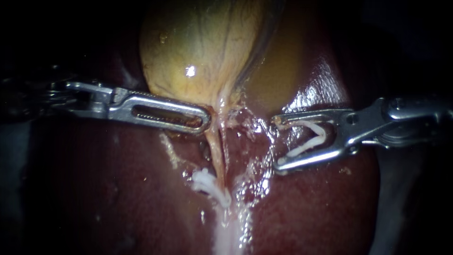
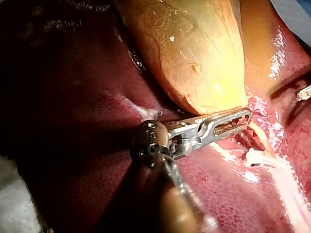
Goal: Clipping third clip left tube
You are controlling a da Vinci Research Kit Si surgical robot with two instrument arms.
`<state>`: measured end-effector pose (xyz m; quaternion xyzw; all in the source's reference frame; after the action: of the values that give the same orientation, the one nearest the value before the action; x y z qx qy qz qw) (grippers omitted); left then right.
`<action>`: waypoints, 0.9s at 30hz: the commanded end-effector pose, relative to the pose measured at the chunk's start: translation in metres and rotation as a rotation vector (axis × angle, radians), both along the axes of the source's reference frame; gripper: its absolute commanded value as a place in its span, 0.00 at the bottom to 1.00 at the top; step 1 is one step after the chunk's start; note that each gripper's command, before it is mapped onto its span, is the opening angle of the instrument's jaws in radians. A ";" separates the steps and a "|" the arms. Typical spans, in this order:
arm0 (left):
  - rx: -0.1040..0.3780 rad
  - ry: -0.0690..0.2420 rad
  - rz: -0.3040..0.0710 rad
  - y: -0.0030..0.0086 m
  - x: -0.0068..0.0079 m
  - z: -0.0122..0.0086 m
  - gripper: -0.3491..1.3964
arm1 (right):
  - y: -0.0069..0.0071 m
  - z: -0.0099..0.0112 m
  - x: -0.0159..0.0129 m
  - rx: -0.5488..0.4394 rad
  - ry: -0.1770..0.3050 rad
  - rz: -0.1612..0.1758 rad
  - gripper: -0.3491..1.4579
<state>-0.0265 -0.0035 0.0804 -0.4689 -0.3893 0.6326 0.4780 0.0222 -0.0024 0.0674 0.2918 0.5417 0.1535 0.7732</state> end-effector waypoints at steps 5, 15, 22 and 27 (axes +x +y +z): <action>0.007 -0.006 0.006 0.0004 0.0008 -0.0012 0.00 | 0.0000 0.0000 0.0000 0.000 0.000 0.001 0.47; 0.014 -0.020 -0.028 0.0012 0.0041 -0.0078 0.00 | 0.0000 0.0000 0.0000 0.000 -0.001 0.001 0.47; 0.010 -0.021 -0.031 0.0009 0.0040 -0.0087 0.00 | -0.0001 -0.0002 0.0005 0.000 -0.002 0.003 0.47; 0.009 -0.021 -0.031 0.0009 0.0040 -0.0086 0.00 | -0.0005 -0.0004 0.0018 -0.002 -0.008 0.007 0.47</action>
<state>-0.0225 -0.0026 0.0718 -0.4793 -0.3904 0.6181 0.4856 0.0244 -0.0030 0.0670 0.2881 0.5399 0.1567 0.7752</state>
